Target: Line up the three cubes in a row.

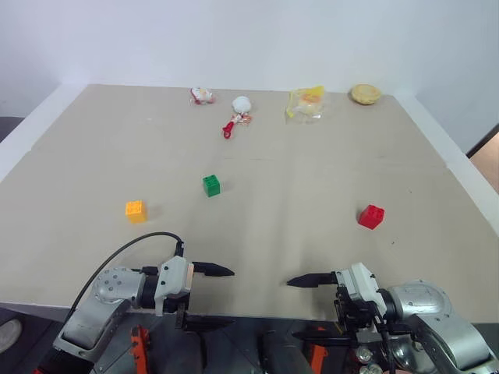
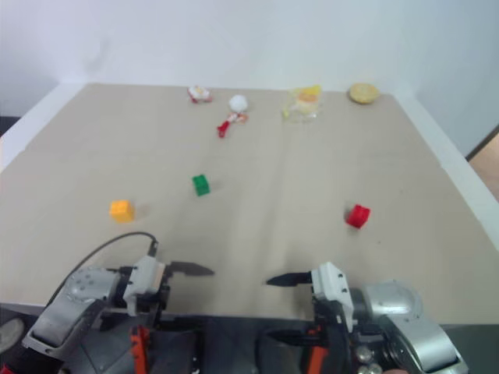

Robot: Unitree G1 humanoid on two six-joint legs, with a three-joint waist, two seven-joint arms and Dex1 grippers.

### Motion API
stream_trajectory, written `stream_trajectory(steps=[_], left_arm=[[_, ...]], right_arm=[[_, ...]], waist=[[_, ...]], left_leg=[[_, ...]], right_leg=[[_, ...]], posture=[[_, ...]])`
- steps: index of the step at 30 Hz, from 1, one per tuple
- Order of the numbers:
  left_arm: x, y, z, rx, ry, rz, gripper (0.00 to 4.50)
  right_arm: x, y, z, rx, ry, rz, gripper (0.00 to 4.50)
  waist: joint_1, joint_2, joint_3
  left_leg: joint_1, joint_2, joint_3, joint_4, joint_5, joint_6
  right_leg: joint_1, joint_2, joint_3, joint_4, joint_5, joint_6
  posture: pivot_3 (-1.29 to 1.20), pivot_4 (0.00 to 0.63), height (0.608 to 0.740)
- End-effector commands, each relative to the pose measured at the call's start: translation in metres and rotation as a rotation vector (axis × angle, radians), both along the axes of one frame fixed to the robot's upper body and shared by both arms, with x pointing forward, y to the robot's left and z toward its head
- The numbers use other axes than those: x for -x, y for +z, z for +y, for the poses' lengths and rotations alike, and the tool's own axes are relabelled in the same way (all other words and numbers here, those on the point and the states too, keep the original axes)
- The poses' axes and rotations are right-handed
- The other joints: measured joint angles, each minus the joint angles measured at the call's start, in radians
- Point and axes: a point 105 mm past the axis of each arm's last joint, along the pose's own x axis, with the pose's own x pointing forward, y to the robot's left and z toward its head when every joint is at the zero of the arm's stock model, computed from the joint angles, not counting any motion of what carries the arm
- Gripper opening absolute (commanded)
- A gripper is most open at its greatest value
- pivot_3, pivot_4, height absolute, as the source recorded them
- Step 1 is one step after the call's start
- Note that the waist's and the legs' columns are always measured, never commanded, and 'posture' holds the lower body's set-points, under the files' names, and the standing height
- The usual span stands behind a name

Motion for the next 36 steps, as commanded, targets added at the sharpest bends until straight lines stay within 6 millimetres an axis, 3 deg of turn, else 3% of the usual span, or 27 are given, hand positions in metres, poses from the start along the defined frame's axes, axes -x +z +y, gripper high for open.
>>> stream_trajectory(steps=[1,10,18,21,25,28,32,36], left_arm=[[0.003,0.010,-0.006,0.026,-0.042,-0.044,4.45],[0.003,0.015,-0.009,0.028,-0.078,-0.019,4.45],[0.001,0.012,-0.008,0.005,-0.080,-0.007,4.45],[-0.012,0.020,-0.009,0.046,-0.015,0.005,4.45],[-0.054,0.050,-0.028,0.190,0.124,0.011,4.45],[-0.077,0.070,-0.046,0.276,0.191,0.006,4.45],[-0.089,0.079,-0.068,0.340,0.231,-0.018,4.45],[-0.092,0.077,-0.086,0.372,0.237,-0.021,4.45]], right_arm=[[0.002,0.011,-0.002,0.001,0.015,-0.034,4.50],[0.005,0.008,-0.007,0.091,-0.005,0.143,4.50],[-0.002,0.017,-0.003,0.057,-0.019,0.031,4.50],[-0.007,0.028,-0.004,-0.011,-0.058,0.044,4.50],[-0.026,0.053,-0.022,-0.032,-0.157,0.090,4.50],[-0.053,0.075,-0.044,-0.005,-0.270,0.045,4.50],[-0.088,0.099,-0.078,0.066,-0.403,-0.046,4.50],[-0.115,0.105,-0.116,0.152,-0.509,-0.093,4.50]], waist=[[0.000,0.000,0.000],[0.000,0.000,0.000],[0.000,0.000,0.000],[0.000,0.000,0.000],[0.003,0.000,0.000],[0.002,0.000,0.000],[-0.002,0.000,0.000],[0.000,0.000,0.000]], left_leg=[[0.000,0.000,0.000,0.000,0.000,0.000],[0.000,0.000,0.000,0.000,0.000,0.000],[0.000,0.000,0.000,0.001,0.000,0.000],[0.000,0.000,0.000,0.000,0.000,0.000],[-0.002,-0.001,-0.001,0.006,0.000,0.000],[-0.005,-0.001,-0.002,0.012,0.001,0.001],[-0.005,-0.002,0.000,0.014,0.001,0.002],[-0.006,-0.002,-0.002,0.010,0.001,0.002]], right_leg=[[0.000,0.000,0.000,0.000,0.000,0.000],[0.000,0.000,0.000,0.000,0.000,0.000],[0.000,0.000,0.000,0.000,0.000,0.000],[0.000,0.001,0.000,0.000,0.000,0.000],[0.001,0.000,0.000,0.000,0.001,0.002],[0.002,0.001,0.000,0.000,0.003,0.004],[0.002,0.001,0.003,0.000,0.006,0.006],[0.001,0.004,0.003,0.000,0.006,0.005]], posture=[[0.00,0.150,0.740],[0.00,0.150,0.740],[0.00,0.150,0.740],[0.00,0.150,0.740],[0.00,0.150,0.740],[0.00,0.150,0.740],[0.00,0.150,0.740],[0.00,0.150,0.740]])
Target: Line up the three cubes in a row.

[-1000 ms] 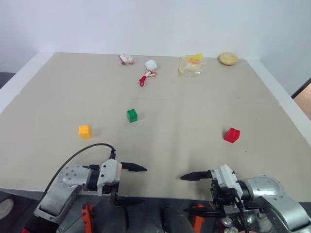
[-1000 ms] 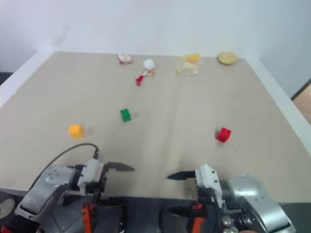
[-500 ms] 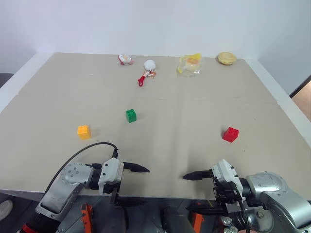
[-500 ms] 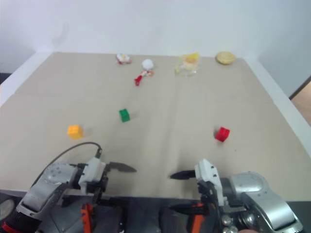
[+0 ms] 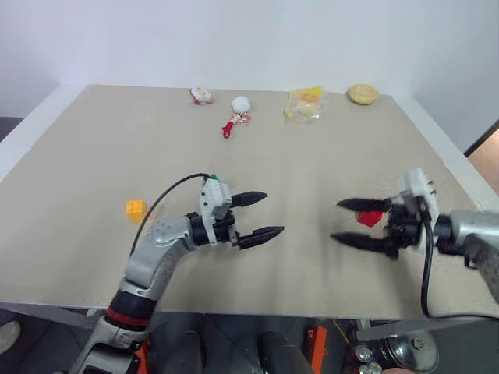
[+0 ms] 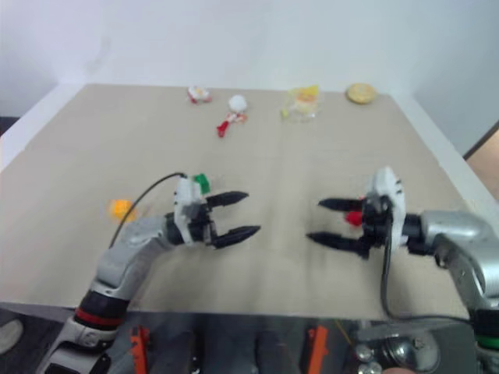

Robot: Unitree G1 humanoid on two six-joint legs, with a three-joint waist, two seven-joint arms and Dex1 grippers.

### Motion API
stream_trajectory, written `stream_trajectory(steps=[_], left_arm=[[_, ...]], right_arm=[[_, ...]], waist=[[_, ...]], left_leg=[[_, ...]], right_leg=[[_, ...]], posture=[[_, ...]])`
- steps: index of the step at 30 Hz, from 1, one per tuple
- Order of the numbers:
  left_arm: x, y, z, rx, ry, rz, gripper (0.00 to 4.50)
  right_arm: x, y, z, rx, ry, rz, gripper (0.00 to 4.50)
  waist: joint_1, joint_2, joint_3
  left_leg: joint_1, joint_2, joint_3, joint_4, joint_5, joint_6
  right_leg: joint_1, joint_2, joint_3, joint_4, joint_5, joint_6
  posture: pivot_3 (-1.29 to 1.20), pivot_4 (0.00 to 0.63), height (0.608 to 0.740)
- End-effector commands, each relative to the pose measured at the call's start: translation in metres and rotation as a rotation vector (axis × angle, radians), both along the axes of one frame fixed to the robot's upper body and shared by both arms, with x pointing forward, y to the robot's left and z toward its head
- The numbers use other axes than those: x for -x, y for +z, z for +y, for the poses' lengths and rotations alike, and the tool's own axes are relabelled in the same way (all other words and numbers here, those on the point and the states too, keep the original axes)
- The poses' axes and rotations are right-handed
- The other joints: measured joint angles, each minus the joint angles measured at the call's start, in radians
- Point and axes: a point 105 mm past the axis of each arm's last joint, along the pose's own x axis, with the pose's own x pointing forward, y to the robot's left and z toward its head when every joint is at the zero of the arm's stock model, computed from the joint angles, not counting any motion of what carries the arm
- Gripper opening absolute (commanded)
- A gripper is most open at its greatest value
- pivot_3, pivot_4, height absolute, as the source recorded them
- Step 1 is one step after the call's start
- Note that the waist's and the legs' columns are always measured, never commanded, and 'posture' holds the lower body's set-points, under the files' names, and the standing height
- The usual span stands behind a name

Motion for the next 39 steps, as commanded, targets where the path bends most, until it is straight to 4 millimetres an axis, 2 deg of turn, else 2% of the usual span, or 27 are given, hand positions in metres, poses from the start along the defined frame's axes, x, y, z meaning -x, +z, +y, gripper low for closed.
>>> stream_trajectory(steps=[1,3,5,7,12,14,22,25,30,32,36,39], left_arm=[[-0.002,0.006,-0.015,0.017,-0.005,-0.050,4.45],[-0.001,0.002,-0.022,-0.004,-0.022,-0.072,4.45],[-0.003,0.002,-0.031,-0.024,-0.039,-0.111,4.45],[-0.005,0.003,-0.037,-0.040,-0.051,-0.148,4.45],[-0.012,0.012,-0.042,0.000,-0.025,-0.180,4.45],[-0.011,0.017,-0.044,0.027,-0.030,-0.176,4.45],[-0.008,0.026,-0.049,0.081,-0.046,-0.163,4.45],[-0.008,0.027,-0.050,0.080,-0.047,-0.168,4.50],[-0.008,0.029,-0.051,0.084,-0.046,-0.173,4.50],[-0.008,0.030,-0.051,0.086,-0.045,-0.174,4.50],[-0.008,0.030,-0.050,0.087,-0.045,-0.175,4.50],[-0.004,0.024,-0.034,0.059,-0.071,-0.168,4.50]], right_arm=[[-0.019,0.004,-0.033,0.089,-0.078,-0.037,4.50],[-0.029,0.002,-0.046,0.116,-0.110,-0.041,4.50],[-0.039,-0.009,-0.065,0.184,-0.152,-0.014,4.50],[-0.043,-0.017,-0.074,0.225,-0.161,0.013,4.50],[-0.050,-0.034,-0.081,0.281,-0.156,0.048,4.50],[-0.053,-0.036,-0.080,0.280,-0.155,0.049,4.50],[-0.060,-0.046,-0.081,0.276,-0.157,0.090,4.50],[-0.058,-0.049,-0.081,0.279,-0.149,0.111,3.74],[-0.058,-0.053,-0.082,0.283,-0.154,0.131,1.89],[-0.059,-0.053,-0.082,0.279,-0.158,0.132,1.30],[-0.062,-0.045,-0.078,0.269,-0.148,0.106,1.24],[-0.064,-0.023,-0.054,0.237,-0.039,0.059,1.24]], waist=[[0.000,0.000,0.000],[0.000,0.000,0.000],[0.000,0.001,0.000],[-0.001,0.001,0.000],[-0.002,0.002,0.000],[-0.002,0.004,0.000],[-0.002,0.005,0.000],[-0.002,0.005,0.000],[-0.002,0.005,0.000],[-0.003,0.005,0.000],[-0.002,0.005,0.000],[-0.006,0.006,0.000]], left_leg=[[0.000,0.000,0.000,-0.001,0.000,0.000],[0.000,0.000,-0.001,-0.002,0.000,0.000],[0.000,0.000,-0.001,-0.002,0.000,0.000],[0.000,0.000,0.000,-0.002,0.000,0.000],[0.000,0.000,0.000,-0.002,0.000,0.000],[0.000,0.000,0.000,-0.003,0.000,0.000],[0.000,-0.001,0.000,-0.002,0.000,0.000],[0.000,-0.001,0.000,-0.002,0.000,0.000],[0.000,-0.001,0.000,-0.002,0.000,0.000],[0.000,-0.001,0.000,-0.002,0.000,0.000],[0.000,-0.001,0.000,-0.002,0.000,0.000],[0.000,-0.001,0.000,-0.002,0.000,0.000]], right_leg=[[0.000,0.001,0.000,0.000,0.000,0.000],[0.000,0.001,0.000,0.000,-0.001,0.000],[0.000,0.001,0.001,0.000,-0.001,0.000],[-0.001,0.001,0.002,0.000,-0.001,0.000],[-0.001,0.001,0.002,0.000,-0.001,0.000],[-0.001,0.001,0.003,0.000,0.002,0.005],[0.000,0.001,0.003,0.000,0.002,0.004],[0.000,0.001,0.003,0.000,0.003,0.005],[0.000,0.001,0.003,0.000,0.003,0.005],[0.000,0.001,0.004,0.000,0.003,0.004],[0.000,0.002,0.004,0.000,0.003,0.004],[0.000,0.002,0.004,0.000,0.003,0.004]], posture=[[0.00,0.150,0.740],[0.00,0.150,0.740],[0.00,0.150,0.740],[0.00,0.150,0.740],[0.00,0.150,0.740],[0.00,0.150,0.740],[0.00,0.150,0.740],[0.00,0.150,0.740],[0.00,0.150,0.740],[0.00,0.150,0.740],[0.00,0.150,0.740],[0.00,0.150,0.740]])
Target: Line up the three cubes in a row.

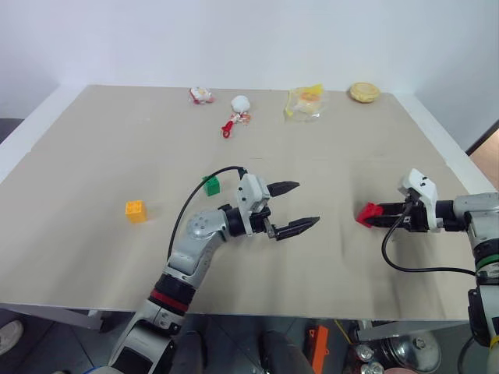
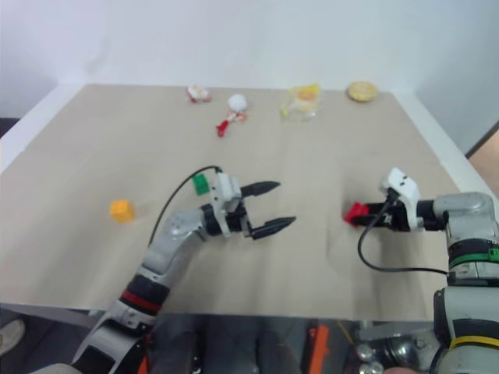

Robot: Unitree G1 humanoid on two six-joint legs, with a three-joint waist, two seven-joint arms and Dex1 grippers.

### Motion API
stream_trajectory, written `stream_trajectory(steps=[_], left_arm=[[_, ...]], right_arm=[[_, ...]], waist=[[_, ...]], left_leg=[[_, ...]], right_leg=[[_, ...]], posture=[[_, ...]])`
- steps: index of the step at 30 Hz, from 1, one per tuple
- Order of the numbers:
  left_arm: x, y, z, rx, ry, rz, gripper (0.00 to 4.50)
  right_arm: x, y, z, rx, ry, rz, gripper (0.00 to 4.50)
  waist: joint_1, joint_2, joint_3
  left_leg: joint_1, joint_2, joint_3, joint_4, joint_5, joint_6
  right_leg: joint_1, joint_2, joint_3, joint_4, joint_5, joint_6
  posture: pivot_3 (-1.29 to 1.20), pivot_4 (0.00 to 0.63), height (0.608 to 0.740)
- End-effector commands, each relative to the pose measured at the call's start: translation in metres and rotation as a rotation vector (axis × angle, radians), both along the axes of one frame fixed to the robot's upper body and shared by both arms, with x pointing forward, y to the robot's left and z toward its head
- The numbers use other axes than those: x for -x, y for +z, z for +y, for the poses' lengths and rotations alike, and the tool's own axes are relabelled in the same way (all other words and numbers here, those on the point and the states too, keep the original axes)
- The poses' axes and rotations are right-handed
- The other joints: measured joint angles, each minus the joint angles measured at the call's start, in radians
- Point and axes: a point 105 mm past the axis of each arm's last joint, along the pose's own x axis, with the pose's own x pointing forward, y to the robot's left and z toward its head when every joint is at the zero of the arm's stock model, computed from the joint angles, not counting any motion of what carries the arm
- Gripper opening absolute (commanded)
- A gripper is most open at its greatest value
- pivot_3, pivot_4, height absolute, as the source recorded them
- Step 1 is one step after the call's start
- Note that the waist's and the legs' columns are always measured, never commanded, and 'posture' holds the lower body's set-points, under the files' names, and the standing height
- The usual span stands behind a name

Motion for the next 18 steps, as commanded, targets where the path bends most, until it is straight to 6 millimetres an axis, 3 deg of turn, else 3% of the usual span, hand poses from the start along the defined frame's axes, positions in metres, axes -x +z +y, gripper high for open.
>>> stream_trajectory(steps=[1,8,13,18], left_arm=[[0.009,0.010,0.021,0.007,-0.048,-0.038,4.50],[0.022,-0.016,0.082,-0.184,-0.075,-0.038,4.50],[0.026,-0.019,0.096,-0.233,-0.079,-0.041,4.50],[0.026,-0.019,0.094,-0.244,-0.077,-0.048,4.50]], right_arm=[[-0.004,0.042,0.033,-0.042,0.155,-0.084,1.24],[0.028,0.045,0.120,0.053,0.509,-0.089,1.24],[0.041,0.028,0.145,0.133,0.622,-0.076,1.24],[0.042,0.007,0.150,0.192,0.641,-0.063,1.24]], waist=[[-0.005,0.001,0.000],[-0.022,0.002,0.000],[-0.013,0.002,0.000],[-0.006,0.001,0.000]], left_leg=[[0.000,0.000,0.000,0.000,0.000,0.000],[0.004,0.002,-0.004,-0.007,0.000,0.000],[0.002,0.001,-0.004,-0.005,0.000,0.000],[0.002,0.000,-0.004,-0.003,0.000,0.000]], right_leg=[[0.000,0.001,0.001,0.000,0.000,0.000],[-0.001,0.004,-0.001,0.006,-0.004,-0.002],[-0.001,0.001,-0.003,0.007,-0.008,-0.006],[-0.001,0.001,-0.003,0.007,-0.008,-0.006]], posture=[[0.00,0.150,0.740],[0.00,0.150,0.740],[0.00,0.150,0.740],[0.00,0.150,0.740]])
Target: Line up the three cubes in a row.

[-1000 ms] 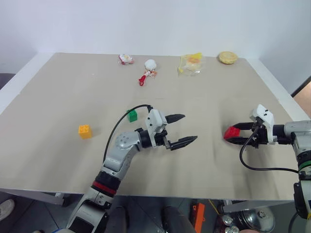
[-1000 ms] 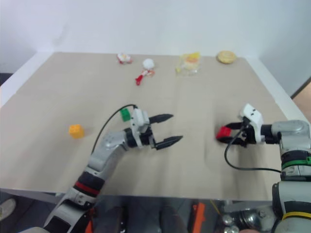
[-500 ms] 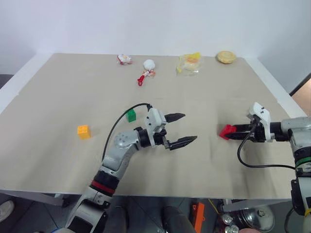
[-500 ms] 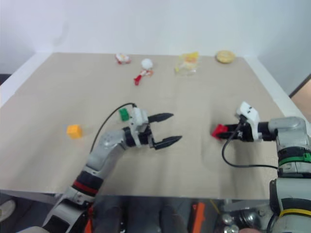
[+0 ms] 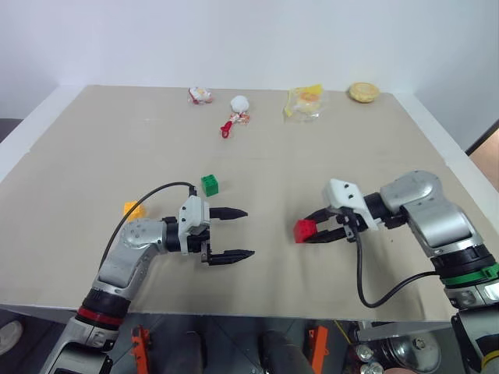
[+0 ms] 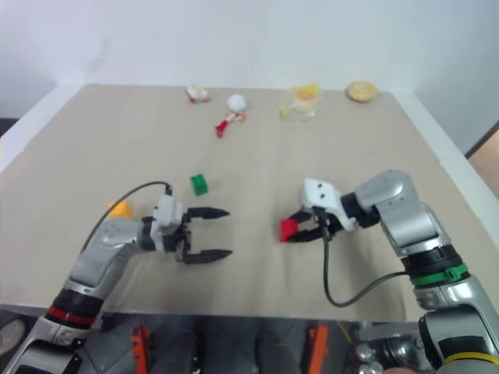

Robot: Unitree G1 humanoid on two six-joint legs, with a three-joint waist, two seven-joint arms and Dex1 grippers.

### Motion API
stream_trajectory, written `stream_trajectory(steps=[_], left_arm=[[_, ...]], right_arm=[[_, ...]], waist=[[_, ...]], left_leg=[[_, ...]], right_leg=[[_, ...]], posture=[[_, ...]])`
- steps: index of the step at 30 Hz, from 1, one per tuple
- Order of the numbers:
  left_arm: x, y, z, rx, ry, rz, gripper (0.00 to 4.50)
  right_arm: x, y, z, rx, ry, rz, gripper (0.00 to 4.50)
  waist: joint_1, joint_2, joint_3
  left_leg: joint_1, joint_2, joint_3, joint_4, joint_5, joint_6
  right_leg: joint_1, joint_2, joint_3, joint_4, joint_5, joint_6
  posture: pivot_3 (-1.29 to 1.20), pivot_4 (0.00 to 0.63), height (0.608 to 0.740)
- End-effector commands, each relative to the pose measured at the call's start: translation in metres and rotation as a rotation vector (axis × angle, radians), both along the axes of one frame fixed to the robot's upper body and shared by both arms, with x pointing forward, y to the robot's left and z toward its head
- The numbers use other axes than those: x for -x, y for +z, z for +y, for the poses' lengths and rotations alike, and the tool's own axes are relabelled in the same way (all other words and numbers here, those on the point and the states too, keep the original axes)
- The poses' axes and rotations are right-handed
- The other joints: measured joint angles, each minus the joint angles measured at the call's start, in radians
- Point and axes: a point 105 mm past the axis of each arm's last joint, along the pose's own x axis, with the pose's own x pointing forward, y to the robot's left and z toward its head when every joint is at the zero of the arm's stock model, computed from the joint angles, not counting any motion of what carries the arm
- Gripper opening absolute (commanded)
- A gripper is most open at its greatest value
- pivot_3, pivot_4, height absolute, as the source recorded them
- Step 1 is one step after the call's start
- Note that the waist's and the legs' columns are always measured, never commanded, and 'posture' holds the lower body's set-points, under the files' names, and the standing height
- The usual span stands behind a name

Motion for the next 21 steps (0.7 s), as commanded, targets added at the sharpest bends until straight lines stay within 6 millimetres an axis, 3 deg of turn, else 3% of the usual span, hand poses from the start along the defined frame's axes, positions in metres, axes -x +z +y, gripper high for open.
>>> stream_trajectory(steps=[1,10,11,17,21], left_arm=[[0.002,0.012,-0.001,0.023,-0.008,-0.044,4.50],[0.003,0.012,-0.006,0.033,-0.011,-0.042,4.50],[0.003,0.012,-0.006,0.035,-0.010,-0.042,4.50],[-0.001,0.015,-0.003,0.078,0.060,-0.019,4.50],[-0.016,0.022,0.009,0.136,0.222,-0.004,4.50]], right_arm=[[0.001,-0.003,0.002,0.035,0.021,-0.028,1.24],[0.001,-0.008,0.003,0.027,0.030,-0.026,1.24],[0.001,-0.006,0.004,0.018,0.032,-0.027,2.30],[0.006,0.016,0.011,-0.061,0.054,-0.020,4.37],[0.008,0.042,0.018,-0.188,0.057,-0.020,4.44]], waist=[[0.003,0.000,0.000],[0.007,0.000,0.000],[0.007,0.000,0.000],[0.007,0.000,0.000],[0.008,0.000,0.000]], left_leg=[[0.000,0.000,0.000,0.000,0.000,0.000],[0.000,0.001,0.000,0.000,0.000,0.000],[0.000,0.001,0.000,0.000,0.000,0.000],[0.000,0.001,0.000,0.000,0.000,0.000],[0.000,0.001,0.000,0.000,0.000,0.000]], right_leg=[[0.000,0.000,0.000,0.000,0.000,0.000],[0.000,0.001,0.000,0.000,0.000,-0.001],[0.000,0.001,0.000,0.000,0.000,-0.001],[0.000,0.001,0.000,0.000,0.000,-0.001],[0.000,0.001,0.000,0.000,0.000,-0.001]], posture=[[0.00,0.150,0.740],[0.00,0.150,0.740],[0.00,0.150,0.740],[0.00,0.150,0.740],[0.00,0.150,0.740]])
